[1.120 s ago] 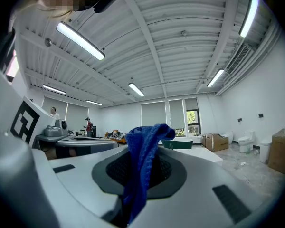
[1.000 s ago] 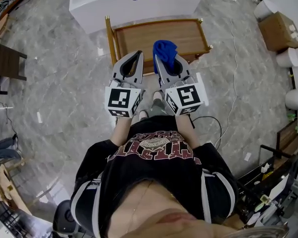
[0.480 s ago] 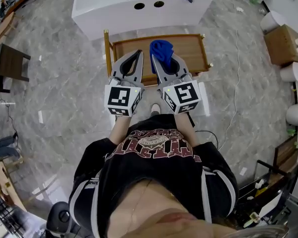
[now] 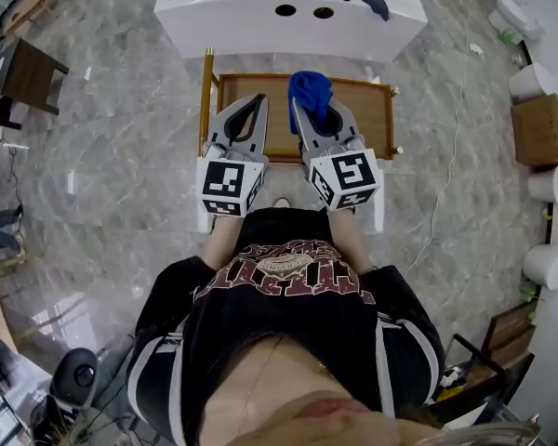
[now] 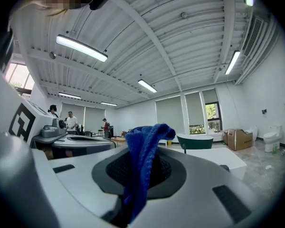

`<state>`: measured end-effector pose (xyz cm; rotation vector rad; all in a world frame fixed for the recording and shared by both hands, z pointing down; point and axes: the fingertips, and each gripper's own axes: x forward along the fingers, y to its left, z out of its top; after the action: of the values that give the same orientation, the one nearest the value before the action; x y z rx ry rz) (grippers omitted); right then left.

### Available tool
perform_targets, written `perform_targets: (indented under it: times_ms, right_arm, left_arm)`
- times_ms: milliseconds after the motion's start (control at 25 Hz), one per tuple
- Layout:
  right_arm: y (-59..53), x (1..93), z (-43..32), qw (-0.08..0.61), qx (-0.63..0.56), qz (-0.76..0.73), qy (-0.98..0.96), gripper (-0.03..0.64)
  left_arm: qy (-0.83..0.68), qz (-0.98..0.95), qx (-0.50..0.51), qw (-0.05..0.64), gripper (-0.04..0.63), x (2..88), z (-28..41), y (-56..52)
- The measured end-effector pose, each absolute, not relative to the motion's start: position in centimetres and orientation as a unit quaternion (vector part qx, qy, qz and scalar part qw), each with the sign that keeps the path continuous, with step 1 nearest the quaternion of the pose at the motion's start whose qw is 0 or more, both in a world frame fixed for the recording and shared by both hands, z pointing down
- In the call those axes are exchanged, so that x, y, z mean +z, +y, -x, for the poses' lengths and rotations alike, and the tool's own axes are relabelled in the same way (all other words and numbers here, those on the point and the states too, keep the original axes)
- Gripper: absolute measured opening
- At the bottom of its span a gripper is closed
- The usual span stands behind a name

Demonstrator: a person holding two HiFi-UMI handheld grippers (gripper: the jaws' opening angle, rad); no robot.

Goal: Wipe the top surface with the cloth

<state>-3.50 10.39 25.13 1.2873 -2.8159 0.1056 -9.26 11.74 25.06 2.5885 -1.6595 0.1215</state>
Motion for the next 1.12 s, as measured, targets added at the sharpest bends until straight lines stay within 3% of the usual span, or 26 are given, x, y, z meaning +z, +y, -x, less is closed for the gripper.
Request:
perform_targets:
  times_ms: [440, 1120]
  right_arm:
    - [7.5, 27.0, 7.5, 0.031, 0.049, -0.396, -0.916, 0.058]
    - [-5.0, 30.1, 15.1, 0.066, 0.067, -0.451, -0.887, 0.058]
  left_arm:
    - [-0.552, -0.831, 0.044, 0.050, 0.046, 26.9, 12.8, 8.9]
    - [-0.497, -0.863, 0.053, 0.073, 0.046, 30.1, 19.9, -4.5]
